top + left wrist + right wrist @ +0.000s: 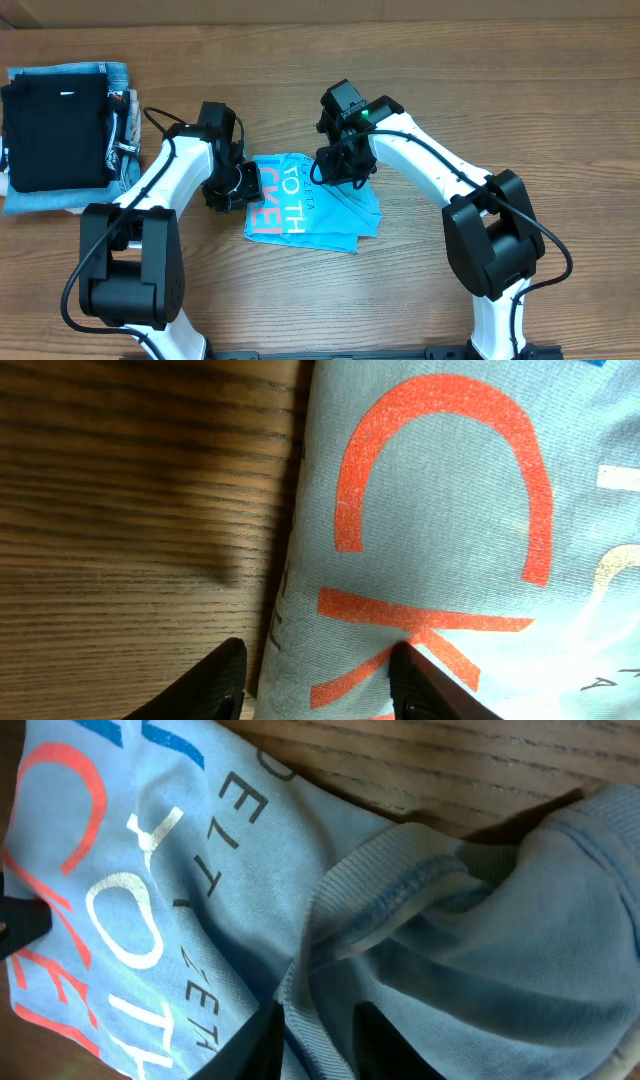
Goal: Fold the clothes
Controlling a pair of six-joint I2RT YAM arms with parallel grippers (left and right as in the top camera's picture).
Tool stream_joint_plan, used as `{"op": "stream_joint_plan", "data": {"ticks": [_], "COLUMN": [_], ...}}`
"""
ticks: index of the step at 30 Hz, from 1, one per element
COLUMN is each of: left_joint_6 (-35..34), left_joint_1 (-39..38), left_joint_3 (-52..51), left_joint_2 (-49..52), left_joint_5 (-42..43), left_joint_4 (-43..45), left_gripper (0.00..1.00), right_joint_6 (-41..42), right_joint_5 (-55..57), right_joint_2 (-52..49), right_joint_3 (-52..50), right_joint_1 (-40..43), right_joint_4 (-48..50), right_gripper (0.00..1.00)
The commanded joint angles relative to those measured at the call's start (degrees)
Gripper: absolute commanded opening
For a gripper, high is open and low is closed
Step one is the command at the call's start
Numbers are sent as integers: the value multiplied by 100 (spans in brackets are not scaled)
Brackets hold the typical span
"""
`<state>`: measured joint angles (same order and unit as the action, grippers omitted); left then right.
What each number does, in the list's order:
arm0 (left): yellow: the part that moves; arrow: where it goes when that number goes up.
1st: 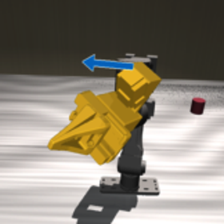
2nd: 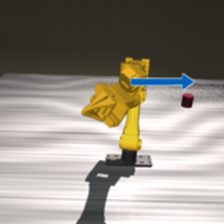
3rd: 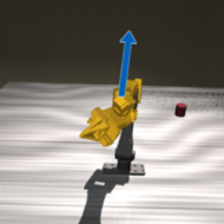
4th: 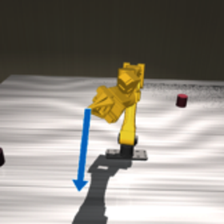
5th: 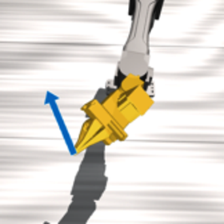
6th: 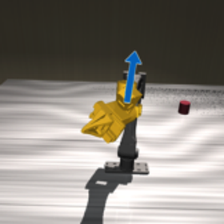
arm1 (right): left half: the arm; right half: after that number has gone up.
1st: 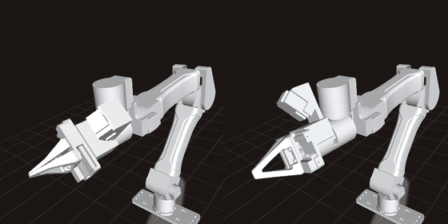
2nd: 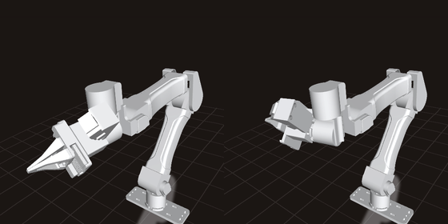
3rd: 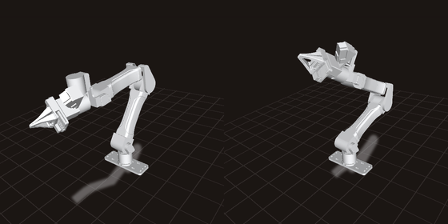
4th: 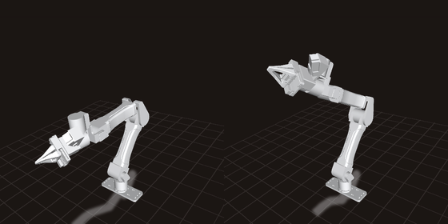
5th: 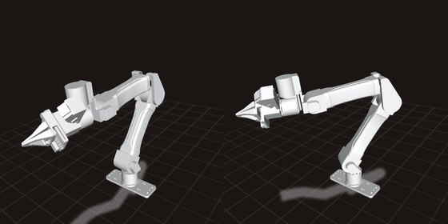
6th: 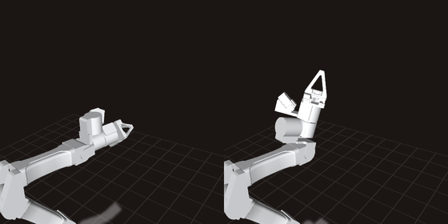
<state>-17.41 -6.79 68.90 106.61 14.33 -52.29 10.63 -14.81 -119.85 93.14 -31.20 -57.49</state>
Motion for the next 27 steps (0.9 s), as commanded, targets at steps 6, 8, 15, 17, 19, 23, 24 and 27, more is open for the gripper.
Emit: {"op": "stream_joint_plan", "data": {"ticks": [6, 8, 15, 17, 19, 23, 24, 27], "left_joint_6": [114, 114, 114, 114, 114, 114, 114, 111], "left_joint_1": [-66, -66, -66, -66, -66, -66, -66, -66], "left_joint_3": [-42, -42, -42, -42, -42, -42, -42, -42], "left_joint_2": [-96, -96, -96, -96, -96, -96, -96, -96], "left_joint_5": [7, 7, 7, 7, 7, 7, 7, 7], "left_joint_4": [-17, -20, -22, -31, -35, -33, -33, -33], "left_gripper": [50, 50, 50, 50, 50, 50, 50, 50], "right_joint_6": [-20, -20, -20, -22, -22, -24, -22, -24], "right_joint_5": [-31, -31, -31, -31, -31, -31, -31, -31], "right_joint_2": [-20, -20, -20, -20, -20, -37, -55, -101], "right_joint_3": [94, 94, 94, 94, 94, 94, 94, 68], "right_joint_1": [2, 2, -4, -15, -35, -63, -79, -136], "right_joint_4": [0, -44, -105, -107, -105, -101, -103, -103], "right_gripper": [15, 11, 15, 20, 21, 18, 16, 11]}}
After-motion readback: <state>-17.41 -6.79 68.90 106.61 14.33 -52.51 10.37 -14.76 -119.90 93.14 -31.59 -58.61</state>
